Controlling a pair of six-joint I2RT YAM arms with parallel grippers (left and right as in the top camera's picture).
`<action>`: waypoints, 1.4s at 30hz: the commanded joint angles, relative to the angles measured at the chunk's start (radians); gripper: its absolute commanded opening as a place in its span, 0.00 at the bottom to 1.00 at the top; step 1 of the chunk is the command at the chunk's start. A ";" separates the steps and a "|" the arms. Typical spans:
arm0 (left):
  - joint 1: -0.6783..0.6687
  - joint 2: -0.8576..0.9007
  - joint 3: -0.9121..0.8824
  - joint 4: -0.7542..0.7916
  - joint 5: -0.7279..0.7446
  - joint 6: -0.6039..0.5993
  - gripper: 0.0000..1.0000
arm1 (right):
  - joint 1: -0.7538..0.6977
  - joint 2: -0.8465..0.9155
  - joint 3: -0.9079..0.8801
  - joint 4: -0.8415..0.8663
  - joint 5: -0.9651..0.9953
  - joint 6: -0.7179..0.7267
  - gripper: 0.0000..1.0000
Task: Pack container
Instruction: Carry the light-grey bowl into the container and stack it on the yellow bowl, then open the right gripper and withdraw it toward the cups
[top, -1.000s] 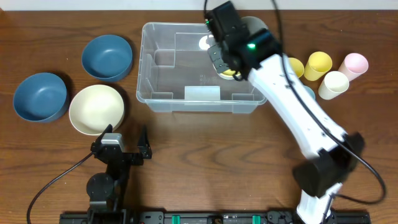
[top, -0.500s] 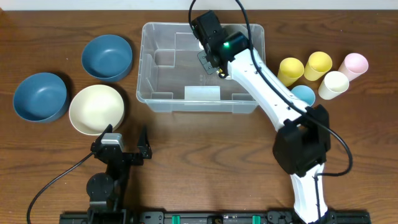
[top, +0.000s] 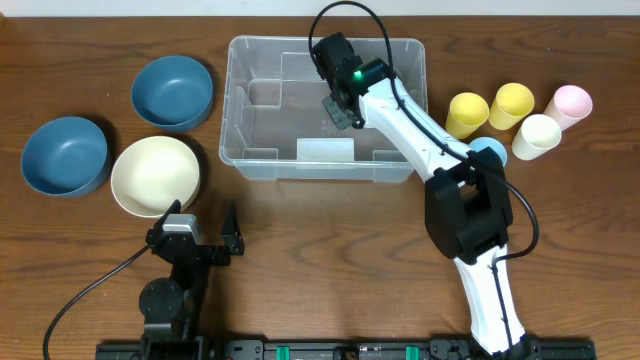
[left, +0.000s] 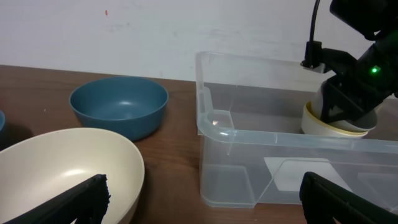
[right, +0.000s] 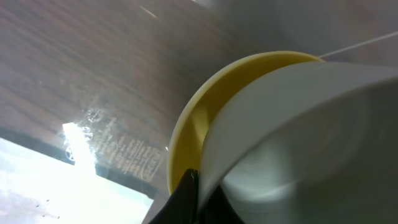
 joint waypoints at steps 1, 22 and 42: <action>0.006 -0.006 -0.018 -0.034 0.007 0.013 0.98 | -0.012 0.010 0.023 0.011 0.000 -0.007 0.24; 0.006 -0.006 -0.018 -0.034 0.007 0.013 0.98 | 0.022 0.008 0.396 -0.275 -0.008 -0.006 0.77; 0.006 -0.006 -0.018 -0.034 0.007 0.013 0.98 | -0.131 -0.092 0.785 -0.808 -0.238 0.249 0.91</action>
